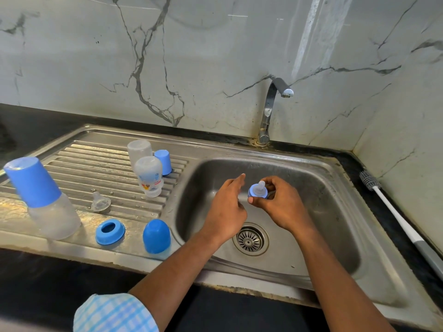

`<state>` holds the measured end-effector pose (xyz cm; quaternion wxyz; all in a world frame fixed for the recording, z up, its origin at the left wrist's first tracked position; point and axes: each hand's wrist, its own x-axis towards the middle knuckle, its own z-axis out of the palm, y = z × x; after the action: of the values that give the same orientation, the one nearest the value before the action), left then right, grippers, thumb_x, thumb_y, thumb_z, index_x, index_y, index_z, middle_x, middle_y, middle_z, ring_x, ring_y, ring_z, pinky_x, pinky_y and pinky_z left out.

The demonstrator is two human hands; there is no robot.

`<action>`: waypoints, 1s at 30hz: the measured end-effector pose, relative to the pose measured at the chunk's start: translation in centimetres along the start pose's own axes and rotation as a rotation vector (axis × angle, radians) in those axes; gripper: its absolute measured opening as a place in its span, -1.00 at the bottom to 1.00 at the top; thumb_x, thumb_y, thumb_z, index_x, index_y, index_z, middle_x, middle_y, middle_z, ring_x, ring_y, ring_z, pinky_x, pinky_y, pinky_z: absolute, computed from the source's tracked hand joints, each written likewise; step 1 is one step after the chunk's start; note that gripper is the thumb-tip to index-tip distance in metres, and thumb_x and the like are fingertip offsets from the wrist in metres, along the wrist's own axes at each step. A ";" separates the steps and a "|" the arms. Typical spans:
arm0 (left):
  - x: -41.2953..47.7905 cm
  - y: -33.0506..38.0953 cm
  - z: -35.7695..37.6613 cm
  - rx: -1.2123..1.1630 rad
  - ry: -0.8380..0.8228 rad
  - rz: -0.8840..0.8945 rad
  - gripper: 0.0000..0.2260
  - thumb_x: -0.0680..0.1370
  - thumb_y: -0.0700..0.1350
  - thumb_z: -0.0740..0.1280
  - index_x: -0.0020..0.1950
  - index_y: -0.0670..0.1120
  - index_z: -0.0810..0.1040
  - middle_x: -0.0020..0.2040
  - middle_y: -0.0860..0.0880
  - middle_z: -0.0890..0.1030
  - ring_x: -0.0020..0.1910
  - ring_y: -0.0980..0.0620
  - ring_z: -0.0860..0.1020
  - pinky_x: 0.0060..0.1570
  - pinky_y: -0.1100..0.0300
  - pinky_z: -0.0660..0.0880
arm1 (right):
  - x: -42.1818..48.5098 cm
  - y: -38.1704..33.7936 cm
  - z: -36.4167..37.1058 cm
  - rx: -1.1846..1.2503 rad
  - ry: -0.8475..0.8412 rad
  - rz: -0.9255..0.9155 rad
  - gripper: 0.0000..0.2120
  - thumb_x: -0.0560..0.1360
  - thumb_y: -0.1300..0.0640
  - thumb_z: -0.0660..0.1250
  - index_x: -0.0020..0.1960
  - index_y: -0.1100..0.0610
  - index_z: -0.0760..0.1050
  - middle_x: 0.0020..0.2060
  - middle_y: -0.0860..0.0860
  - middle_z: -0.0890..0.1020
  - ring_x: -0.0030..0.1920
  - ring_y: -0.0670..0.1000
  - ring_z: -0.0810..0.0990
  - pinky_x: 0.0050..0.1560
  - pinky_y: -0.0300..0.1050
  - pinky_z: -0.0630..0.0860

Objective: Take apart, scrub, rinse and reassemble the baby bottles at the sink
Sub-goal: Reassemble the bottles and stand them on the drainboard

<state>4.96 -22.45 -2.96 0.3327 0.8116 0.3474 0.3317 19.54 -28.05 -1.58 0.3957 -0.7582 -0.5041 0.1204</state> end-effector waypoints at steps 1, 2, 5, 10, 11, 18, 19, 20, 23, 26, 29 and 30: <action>-0.1 -0.1 -0.1 0.006 -0.004 -0.012 -0.38 0.51 -0.43 0.25 0.55 -0.10 0.29 0.39 -0.04 0.45 0.30 0.06 0.48 0.29 0.23 0.44 | 0.0 0.0 0.0 -0.007 -0.004 -0.001 -0.61 0.39 -0.01 0.55 0.15 0.01 0.50 -0.08 -0.15 0.56 -0.11 -0.17 0.56 -0.11 -0.26 0.49; -0.2 -0.2 -0.3 0.015 -0.010 -0.021 -0.40 0.51 -0.42 0.25 0.53 -0.11 0.32 0.38 -0.05 0.47 0.27 0.07 0.50 0.27 0.22 0.45 | 0.0 0.0 0.1 -0.015 -0.009 -0.004 -0.63 0.40 -0.02 0.55 0.14 0.01 0.52 -0.10 -0.16 0.56 -0.11 -0.17 0.56 -0.09 -0.23 0.51; -0.7 -0.1 -0.7 0.030 -0.026 -0.037 -0.46 0.52 -0.39 0.27 0.50 -0.11 0.38 0.37 -0.05 0.48 0.22 0.07 0.53 0.25 0.19 0.48 | -0.1 -0.1 0.1 -0.041 -0.030 -0.026 -0.69 0.42 -0.07 0.52 0.10 -0.02 0.55 -0.14 -0.19 0.56 -0.12 -0.18 0.56 -0.11 -0.22 0.52; -2.0 1.4 -1.6 0.055 0.003 0.027 -0.51 0.56 -0.32 0.30 0.49 -0.08 0.39 0.35 -0.01 0.50 0.21 0.10 0.53 0.24 0.15 0.49 | -0.2 -0.2 0.1 -0.043 -0.034 -0.023 -0.74 0.47 -0.09 0.44 0.07 0.02 0.59 -0.13 -0.10 0.62 -0.16 -0.10 0.57 -0.10 -0.06 0.54; -2.3 1.6 -1.9 0.054 0.018 0.048 -0.51 0.56 -0.31 0.31 0.49 -0.07 0.40 0.34 0.00 0.50 0.21 0.11 0.52 0.23 0.15 0.49 | -0.1 -0.2 0.1 -0.045 -0.038 -0.024 -0.74 0.47 -0.09 0.44 0.07 0.03 0.60 -0.15 -0.10 0.62 -0.17 -0.09 0.57 -0.11 -0.05 0.53; -2.1 3.4 -6.6 0.102 0.099 0.127 -0.64 0.54 -0.23 0.39 0.33 -0.04 0.57 0.13 0.01 0.61 0.03 0.15 0.56 0.06 0.39 0.47 | -0.3 -0.1 0.3 -0.037 -0.075 -0.016 -0.74 0.45 -0.12 0.45 0.04 0.01 0.59 -0.17 -0.12 0.61 -0.20 -0.11 0.56 -0.21 -0.16 0.46; -1.8 3.6 -7.7 0.109 0.114 0.120 -0.67 0.55 -0.23 0.39 0.30 -0.04 0.60 0.11 0.00 0.63 0.01 0.15 0.58 0.02 0.47 0.44 | -0.3 -0.1 0.3 -0.040 -0.078 -0.015 -0.74 0.45 -0.12 0.45 0.04 0.01 0.59 -0.17 -0.12 0.60 -0.20 -0.11 0.56 -0.23 -0.18 0.44; -1.4 3.8 -8.7 0.114 0.132 0.104 -0.70 0.55 -0.24 0.39 0.27 -0.05 0.62 0.10 0.00 0.65 0.00 0.16 0.59 0.01 0.49 0.43 | -0.3 0.0 0.2 -0.041 -0.079 -0.011 -0.74 0.46 -0.13 0.45 0.04 0.01 0.59 -0.17 -0.12 0.60 -0.20 -0.11 0.56 -0.23 -0.19 0.43; 0.1 3.7 -12.2 0.133 0.200 0.061 -0.75 0.54 -0.26 0.39 0.20 -0.08 0.66 0.08 -0.01 0.69 -0.14 0.16 0.62 0.06 0.30 0.51 | -0.3 0.0 0.3 -0.036 -0.087 -0.006 -0.73 0.46 -0.12 0.46 0.05 0.01 0.59 -0.16 -0.12 0.61 -0.18 -0.10 0.57 -0.21 -0.18 0.46; 2.9 2.4 -15.8 0.304 0.218 0.036 -0.76 0.54 -0.22 0.38 0.20 -0.10 0.67 0.06 -0.03 0.70 -0.11 0.13 0.60 0.00 0.35 0.37 | -0.3 0.0 0.4 -0.034 -0.102 -0.006 -0.73 0.45 -0.12 0.46 0.04 0.00 0.58 -0.16 -0.12 0.62 -0.17 -0.10 0.57 -0.15 -0.15 0.50; 6.2 -0.4 -19.5 0.452 0.209 -0.114 -0.74 0.52 -0.15 0.38 0.20 -0.07 0.67 0.11 -0.08 0.69 0.12 -0.06 0.62 0.05 0.27 0.38 | -0.3 0.1 0.3 -0.031 -0.103 0.000 -0.73 0.45 -0.12 0.46 0.05 0.01 0.58 -0.15 -0.12 0.61 -0.16 -0.09 0.57 -0.15 -0.17 0.49; 7.0 -1.4 -20.4 0.485 0.201 -0.185 -0.74 0.52 -0.11 0.39 0.19 -0.07 0.67 0.13 -0.10 0.68 0.16 -0.12 0.60 0.09 0.21 0.42 | -0.3 0.1 0.4 -0.030 -0.104 0.003 -0.72 0.45 -0.12 0.46 0.06 0.01 0.58 -0.15 -0.12 0.61 -0.16 -0.09 0.57 -0.15 -0.17 0.49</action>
<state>-7.46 -9.86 9.56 0.1213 0.7953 0.5206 0.2859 19.28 -28.13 -1.97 0.3574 -0.7574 -0.5247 0.1526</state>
